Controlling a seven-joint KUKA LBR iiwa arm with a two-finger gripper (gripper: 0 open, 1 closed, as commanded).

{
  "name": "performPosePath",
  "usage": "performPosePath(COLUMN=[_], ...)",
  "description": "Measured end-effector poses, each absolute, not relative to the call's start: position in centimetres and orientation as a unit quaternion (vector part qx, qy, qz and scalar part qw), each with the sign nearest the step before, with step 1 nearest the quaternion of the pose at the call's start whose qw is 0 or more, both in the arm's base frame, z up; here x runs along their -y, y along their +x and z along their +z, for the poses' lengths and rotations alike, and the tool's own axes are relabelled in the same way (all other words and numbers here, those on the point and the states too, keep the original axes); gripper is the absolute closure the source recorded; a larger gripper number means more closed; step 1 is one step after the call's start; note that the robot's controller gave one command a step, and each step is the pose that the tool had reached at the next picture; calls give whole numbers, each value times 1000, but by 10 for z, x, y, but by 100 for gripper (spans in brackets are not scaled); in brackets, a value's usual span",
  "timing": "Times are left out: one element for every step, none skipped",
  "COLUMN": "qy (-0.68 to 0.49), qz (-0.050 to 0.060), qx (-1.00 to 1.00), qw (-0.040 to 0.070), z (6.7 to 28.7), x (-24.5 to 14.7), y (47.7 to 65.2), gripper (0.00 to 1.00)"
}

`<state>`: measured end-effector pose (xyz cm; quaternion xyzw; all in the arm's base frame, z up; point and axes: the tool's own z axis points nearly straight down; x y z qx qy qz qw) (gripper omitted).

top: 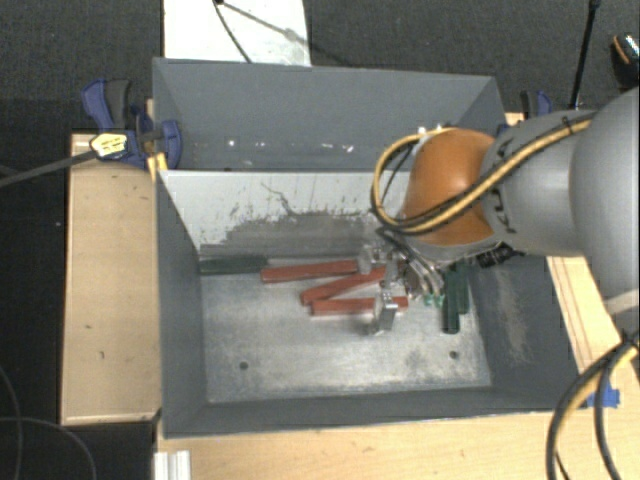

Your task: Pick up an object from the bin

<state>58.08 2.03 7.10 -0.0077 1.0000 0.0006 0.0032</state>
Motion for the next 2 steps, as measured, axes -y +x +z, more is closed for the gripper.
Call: performPosePath(qy=[-7,-19], qz=[0,0], qx=[-1000,-1000], qw=[5,6], z=[74,230], x=[-19,-27], y=[582,583], gripper=[100,100])
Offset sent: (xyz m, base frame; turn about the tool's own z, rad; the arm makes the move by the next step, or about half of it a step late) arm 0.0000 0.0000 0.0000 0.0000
